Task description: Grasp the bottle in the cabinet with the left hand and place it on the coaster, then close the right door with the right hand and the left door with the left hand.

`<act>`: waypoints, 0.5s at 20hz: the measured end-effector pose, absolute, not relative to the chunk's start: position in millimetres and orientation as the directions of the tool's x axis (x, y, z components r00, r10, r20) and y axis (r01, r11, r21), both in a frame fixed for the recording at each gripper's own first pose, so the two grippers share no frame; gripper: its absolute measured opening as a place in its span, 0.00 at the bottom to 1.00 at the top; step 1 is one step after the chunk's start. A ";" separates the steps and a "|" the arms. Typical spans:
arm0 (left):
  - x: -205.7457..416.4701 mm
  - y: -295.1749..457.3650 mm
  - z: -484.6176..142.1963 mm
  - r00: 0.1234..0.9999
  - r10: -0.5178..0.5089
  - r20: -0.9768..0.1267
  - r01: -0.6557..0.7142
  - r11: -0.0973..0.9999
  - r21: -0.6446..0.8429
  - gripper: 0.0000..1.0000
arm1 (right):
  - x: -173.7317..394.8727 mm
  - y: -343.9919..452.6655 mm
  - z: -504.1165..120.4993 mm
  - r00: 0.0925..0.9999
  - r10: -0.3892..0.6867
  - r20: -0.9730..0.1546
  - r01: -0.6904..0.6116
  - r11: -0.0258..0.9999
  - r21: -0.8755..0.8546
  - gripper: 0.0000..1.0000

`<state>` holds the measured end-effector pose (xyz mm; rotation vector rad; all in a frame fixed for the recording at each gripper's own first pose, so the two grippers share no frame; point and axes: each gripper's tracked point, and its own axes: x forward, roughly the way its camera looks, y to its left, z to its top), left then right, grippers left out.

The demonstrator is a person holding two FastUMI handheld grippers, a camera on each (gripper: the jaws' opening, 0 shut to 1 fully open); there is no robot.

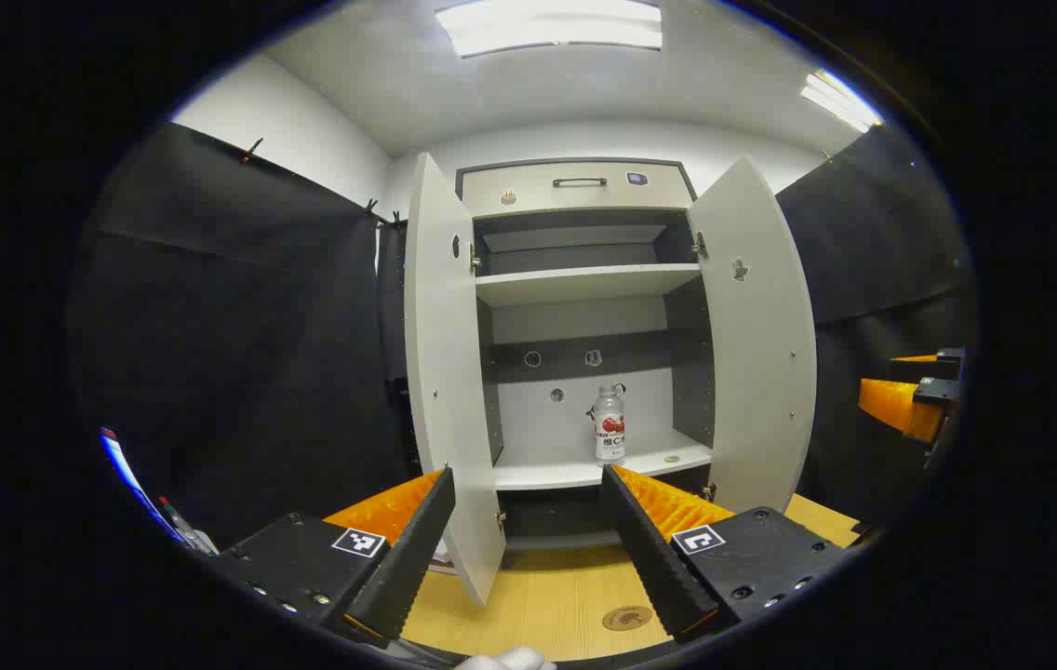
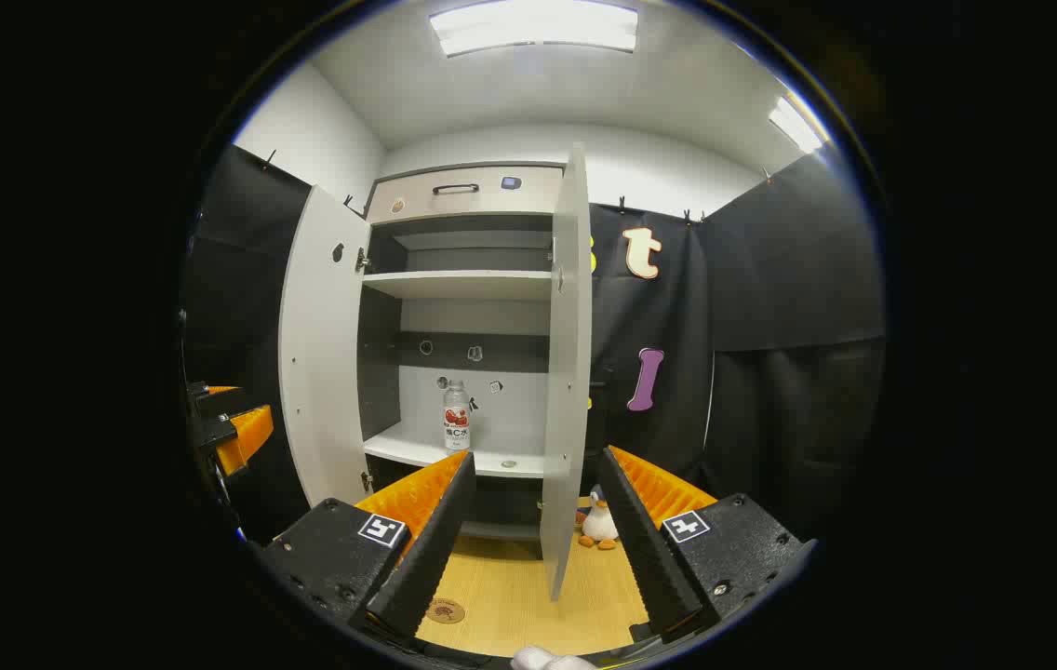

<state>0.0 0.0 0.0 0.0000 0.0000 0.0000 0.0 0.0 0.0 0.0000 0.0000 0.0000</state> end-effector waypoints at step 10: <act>4.9 2.3 -6.7 1.000 0.009 -0.014 -0.009 1.000 0.010 0.96 | 3.8 -1.3 -2.2 1.000 0.007 -0.008 -0.007 1.000 -0.005 0.83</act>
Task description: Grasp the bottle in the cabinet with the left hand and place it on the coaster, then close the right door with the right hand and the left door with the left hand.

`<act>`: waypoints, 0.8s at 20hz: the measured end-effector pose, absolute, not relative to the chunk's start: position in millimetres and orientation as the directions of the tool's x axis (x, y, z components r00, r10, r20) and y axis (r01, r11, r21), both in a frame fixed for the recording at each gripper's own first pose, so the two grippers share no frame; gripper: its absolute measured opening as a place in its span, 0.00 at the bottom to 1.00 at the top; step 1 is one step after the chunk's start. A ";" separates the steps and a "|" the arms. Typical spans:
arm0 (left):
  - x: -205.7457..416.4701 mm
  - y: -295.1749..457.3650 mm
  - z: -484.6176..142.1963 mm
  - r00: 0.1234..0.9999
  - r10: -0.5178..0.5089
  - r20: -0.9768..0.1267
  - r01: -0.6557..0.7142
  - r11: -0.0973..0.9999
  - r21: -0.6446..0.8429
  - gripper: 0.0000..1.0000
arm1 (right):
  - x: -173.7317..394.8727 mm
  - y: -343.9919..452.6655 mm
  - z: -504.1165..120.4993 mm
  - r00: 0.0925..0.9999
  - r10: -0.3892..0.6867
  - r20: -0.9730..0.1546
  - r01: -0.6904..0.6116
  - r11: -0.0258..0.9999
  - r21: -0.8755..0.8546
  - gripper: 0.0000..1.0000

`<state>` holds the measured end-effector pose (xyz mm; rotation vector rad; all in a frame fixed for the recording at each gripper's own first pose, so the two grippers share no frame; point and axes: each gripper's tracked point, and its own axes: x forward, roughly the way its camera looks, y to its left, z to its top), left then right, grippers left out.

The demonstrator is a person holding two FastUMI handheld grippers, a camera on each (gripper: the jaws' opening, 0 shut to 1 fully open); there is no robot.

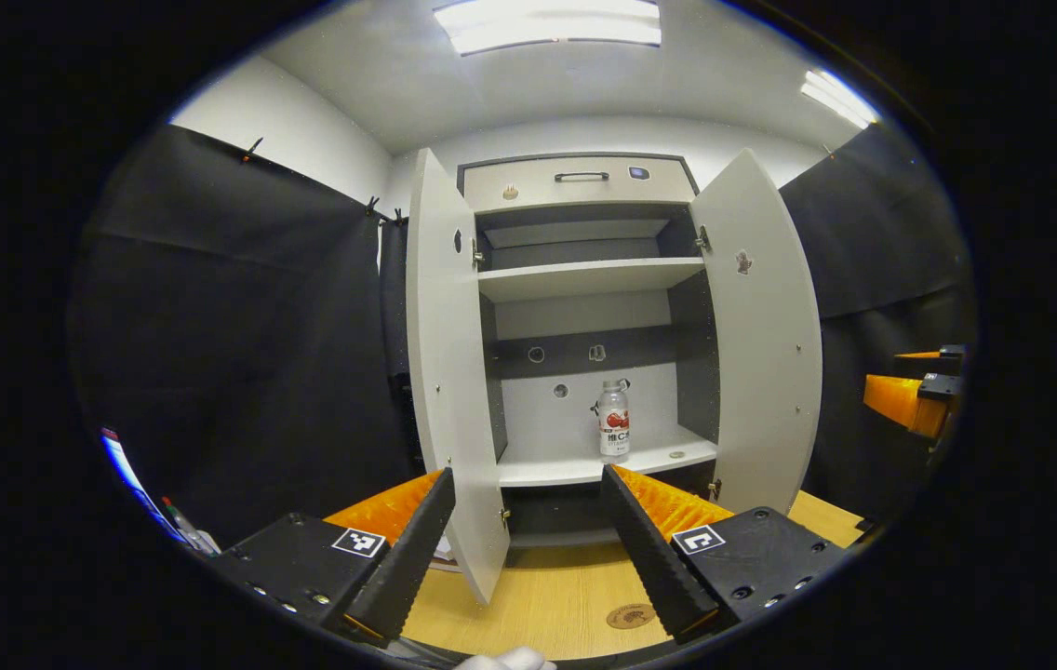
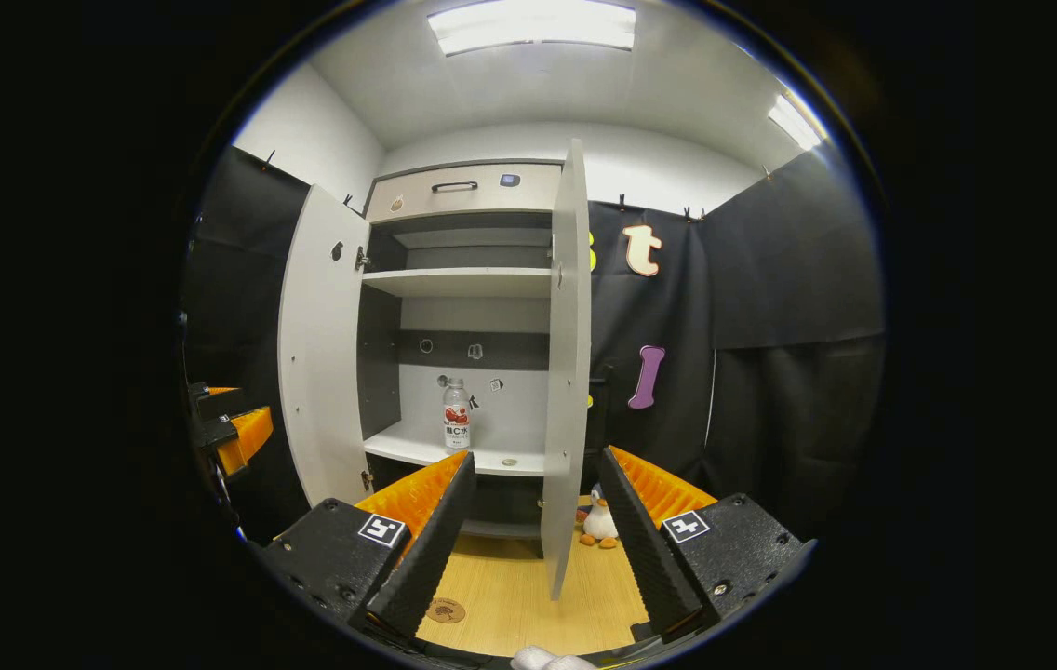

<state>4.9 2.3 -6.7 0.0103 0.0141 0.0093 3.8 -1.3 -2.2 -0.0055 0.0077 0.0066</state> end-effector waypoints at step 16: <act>109.6 -53.8 -12.8 0.997 -0.071 0.007 0.071 0.997 -0.026 0.95 | 20.3 -30.8 -11.5 0.998 -0.033 -0.058 0.033 0.999 -0.009 0.83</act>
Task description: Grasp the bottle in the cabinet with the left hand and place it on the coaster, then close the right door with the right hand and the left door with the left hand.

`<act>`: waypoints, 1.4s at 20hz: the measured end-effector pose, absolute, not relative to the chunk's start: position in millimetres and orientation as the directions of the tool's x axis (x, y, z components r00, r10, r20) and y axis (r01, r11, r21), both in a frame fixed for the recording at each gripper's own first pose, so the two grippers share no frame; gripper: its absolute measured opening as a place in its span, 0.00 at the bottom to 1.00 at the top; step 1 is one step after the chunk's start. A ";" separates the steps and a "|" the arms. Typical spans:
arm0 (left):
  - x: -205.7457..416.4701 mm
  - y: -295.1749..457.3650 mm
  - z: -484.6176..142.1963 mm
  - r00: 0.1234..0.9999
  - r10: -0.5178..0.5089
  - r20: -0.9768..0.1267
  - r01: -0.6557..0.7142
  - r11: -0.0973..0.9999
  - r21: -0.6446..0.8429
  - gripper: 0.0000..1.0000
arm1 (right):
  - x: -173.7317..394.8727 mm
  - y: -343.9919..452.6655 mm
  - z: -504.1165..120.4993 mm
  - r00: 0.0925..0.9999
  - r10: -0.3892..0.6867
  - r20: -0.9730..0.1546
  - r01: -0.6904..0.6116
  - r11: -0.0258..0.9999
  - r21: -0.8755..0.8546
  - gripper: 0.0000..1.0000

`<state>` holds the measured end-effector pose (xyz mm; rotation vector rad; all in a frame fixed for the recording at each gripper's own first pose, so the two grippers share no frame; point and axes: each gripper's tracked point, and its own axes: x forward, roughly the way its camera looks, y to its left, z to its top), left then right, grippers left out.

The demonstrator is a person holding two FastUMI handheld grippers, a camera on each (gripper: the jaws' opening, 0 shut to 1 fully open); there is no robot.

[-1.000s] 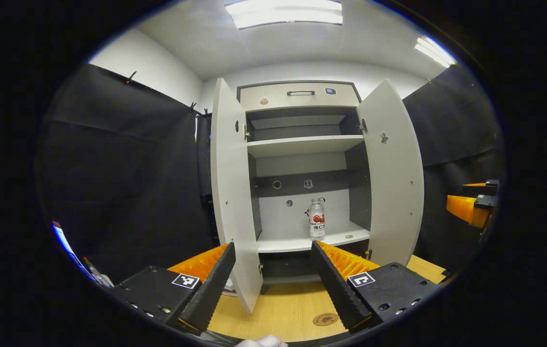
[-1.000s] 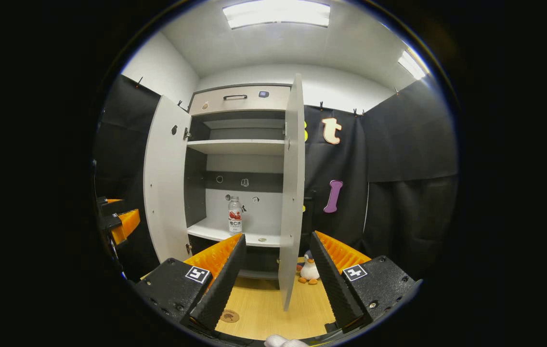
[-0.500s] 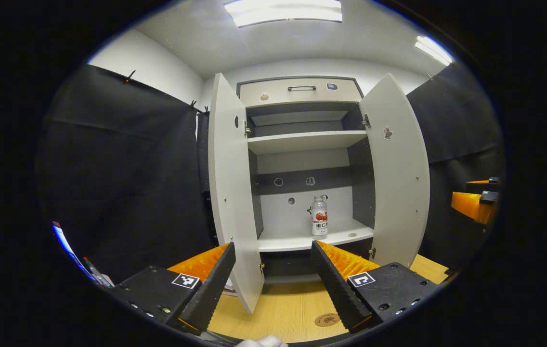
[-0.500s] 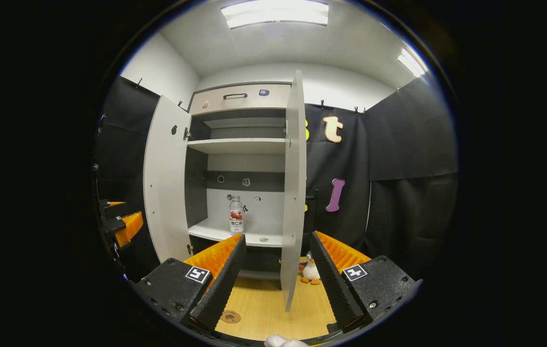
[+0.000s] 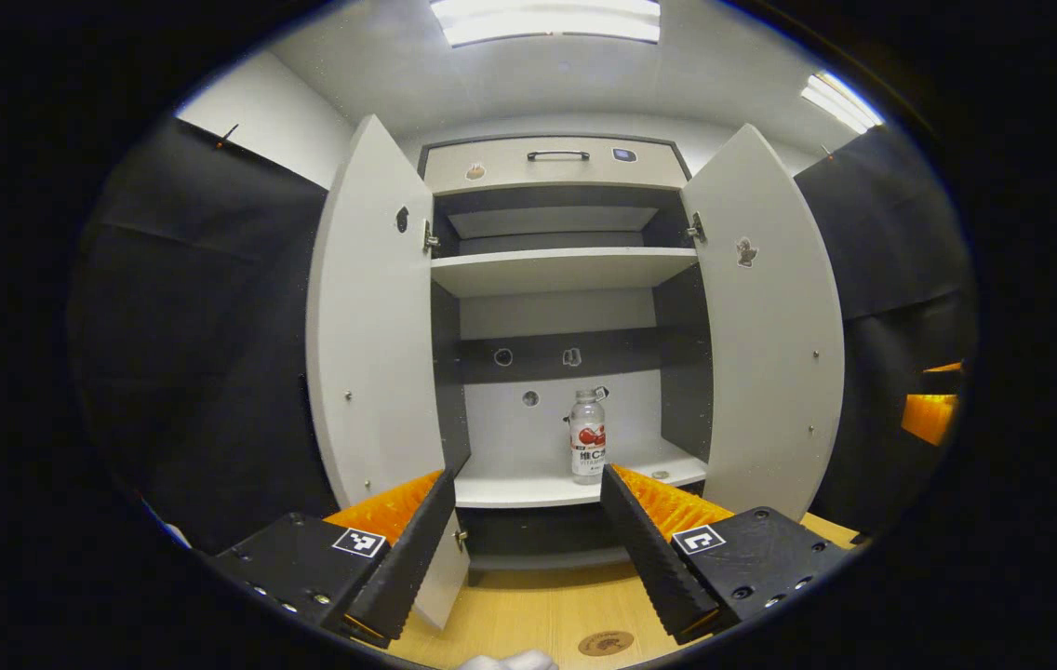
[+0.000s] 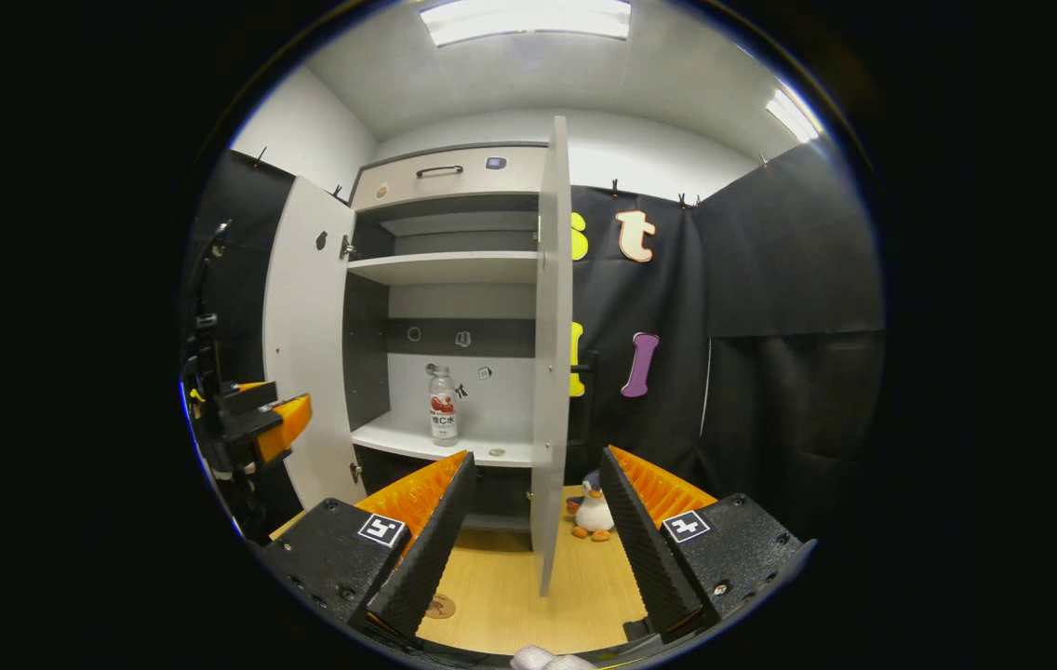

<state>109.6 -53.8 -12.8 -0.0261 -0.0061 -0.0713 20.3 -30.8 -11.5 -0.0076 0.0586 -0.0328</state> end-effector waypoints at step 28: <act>446.0 -153.1 -81.7 0.998 -0.039 -0.042 0.037 0.998 -0.050 0.96 | 21.4 -113.7 -21.7 0.952 -0.265 -0.152 0.262 0.964 -0.038 0.83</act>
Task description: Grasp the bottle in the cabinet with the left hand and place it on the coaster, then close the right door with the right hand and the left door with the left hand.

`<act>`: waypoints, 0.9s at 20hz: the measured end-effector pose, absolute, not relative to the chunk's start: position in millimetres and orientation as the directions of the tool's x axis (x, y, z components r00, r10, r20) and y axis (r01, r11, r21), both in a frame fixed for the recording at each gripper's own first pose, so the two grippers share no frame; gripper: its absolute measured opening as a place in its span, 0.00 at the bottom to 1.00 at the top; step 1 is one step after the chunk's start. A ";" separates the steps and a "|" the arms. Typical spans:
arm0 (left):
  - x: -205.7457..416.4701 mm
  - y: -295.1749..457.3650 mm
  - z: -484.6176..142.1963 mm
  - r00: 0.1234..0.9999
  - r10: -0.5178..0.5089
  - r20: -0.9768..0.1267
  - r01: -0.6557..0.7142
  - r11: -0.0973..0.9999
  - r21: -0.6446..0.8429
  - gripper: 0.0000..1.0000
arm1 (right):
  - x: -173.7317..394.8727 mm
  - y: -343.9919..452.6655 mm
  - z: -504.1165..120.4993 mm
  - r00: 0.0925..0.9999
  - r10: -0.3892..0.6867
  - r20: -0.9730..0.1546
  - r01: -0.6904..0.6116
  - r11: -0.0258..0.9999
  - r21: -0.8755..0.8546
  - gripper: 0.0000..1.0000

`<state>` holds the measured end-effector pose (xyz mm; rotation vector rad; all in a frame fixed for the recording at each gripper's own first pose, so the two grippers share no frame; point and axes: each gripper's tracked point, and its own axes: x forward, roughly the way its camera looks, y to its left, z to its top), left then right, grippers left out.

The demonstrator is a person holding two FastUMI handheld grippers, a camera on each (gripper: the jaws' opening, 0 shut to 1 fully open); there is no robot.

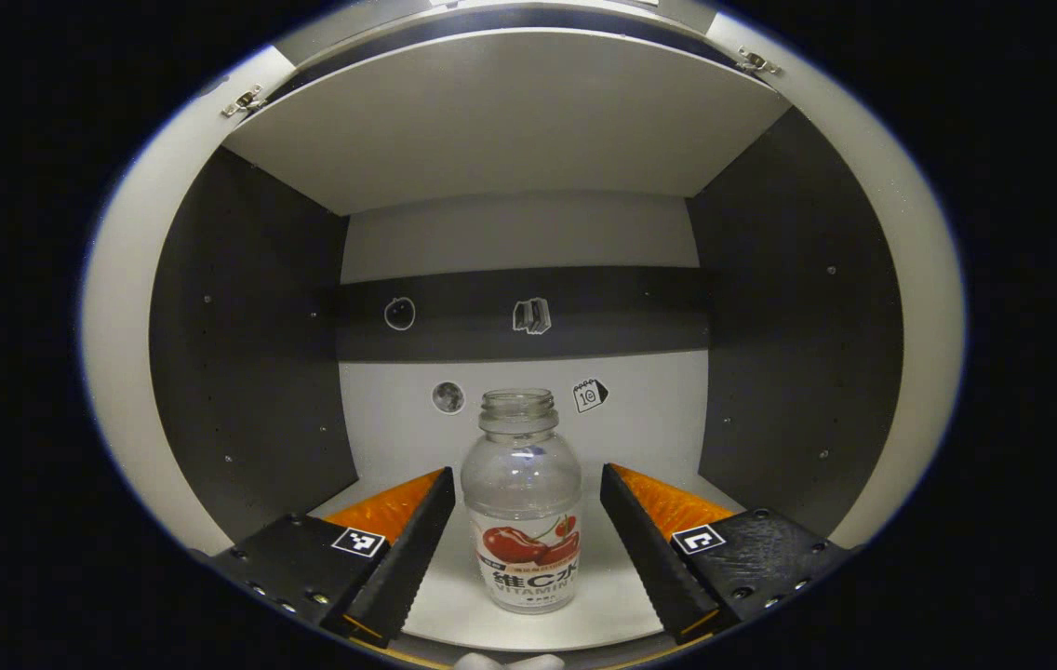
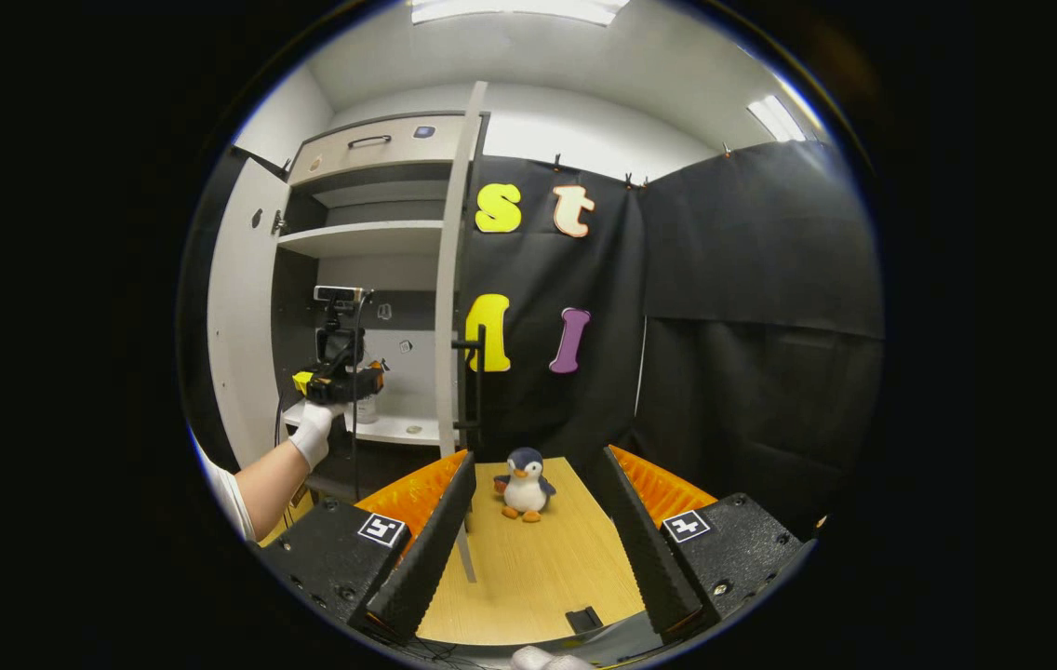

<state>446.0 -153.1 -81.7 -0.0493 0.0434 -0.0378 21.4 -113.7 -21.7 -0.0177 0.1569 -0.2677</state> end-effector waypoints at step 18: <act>391.9 -110.8 -48.9 0.999 -0.052 -0.006 0.052 0.996 -0.073 0.75 | 24.1 -91.5 -32.7 0.968 -0.200 -0.149 0.198 0.980 -0.034 0.83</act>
